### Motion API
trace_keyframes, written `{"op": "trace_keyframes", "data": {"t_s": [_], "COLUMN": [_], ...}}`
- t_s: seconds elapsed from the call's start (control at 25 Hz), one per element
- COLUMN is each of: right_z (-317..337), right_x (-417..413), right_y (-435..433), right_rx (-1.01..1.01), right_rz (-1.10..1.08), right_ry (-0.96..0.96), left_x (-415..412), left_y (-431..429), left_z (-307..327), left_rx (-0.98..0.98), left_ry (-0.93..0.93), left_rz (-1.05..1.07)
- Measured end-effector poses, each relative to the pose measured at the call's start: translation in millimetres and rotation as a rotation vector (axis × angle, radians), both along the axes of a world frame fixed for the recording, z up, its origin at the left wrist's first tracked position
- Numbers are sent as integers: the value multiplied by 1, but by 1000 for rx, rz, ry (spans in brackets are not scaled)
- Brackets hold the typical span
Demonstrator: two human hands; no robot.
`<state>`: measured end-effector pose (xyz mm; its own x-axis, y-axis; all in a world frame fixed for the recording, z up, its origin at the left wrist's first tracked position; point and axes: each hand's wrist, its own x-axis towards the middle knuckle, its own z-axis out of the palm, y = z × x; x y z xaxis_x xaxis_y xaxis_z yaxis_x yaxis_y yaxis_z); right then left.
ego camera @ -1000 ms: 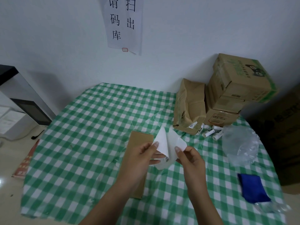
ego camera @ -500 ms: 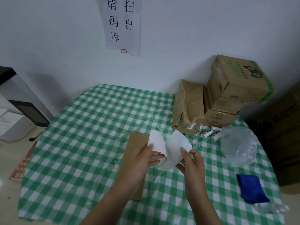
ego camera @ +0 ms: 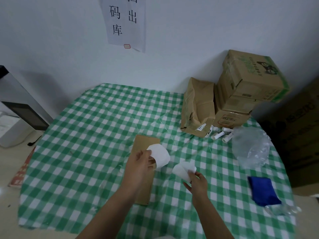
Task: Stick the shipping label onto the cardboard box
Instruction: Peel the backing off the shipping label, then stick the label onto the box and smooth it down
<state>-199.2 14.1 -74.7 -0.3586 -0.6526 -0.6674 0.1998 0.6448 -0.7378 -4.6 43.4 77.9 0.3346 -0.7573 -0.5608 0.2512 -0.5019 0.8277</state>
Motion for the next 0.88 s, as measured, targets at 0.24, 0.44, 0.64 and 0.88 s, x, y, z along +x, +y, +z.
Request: {"op": "trace_keyframes", "data": {"t_s": [0.24, 0.44, 0.64, 0.88], "right_z": [-54, -54, -3, 72], "right_x": [-16, -18, 3, 54], "right_y": [16, 18, 4, 3], "right_rx": [162, 187, -67, -590], "right_rz": [121, 264, 307, 569], "right_ry": [127, 298, 455, 399], "left_x": [1, 2, 5, 7], "left_y": [0, 0, 0, 1], "left_z": [-4, -9, -19, -25], "left_rx": [1, 19, 21, 10], "left_ry": [-15, -30, -68, -125], "left_rz": [17, 16, 4, 1]}}
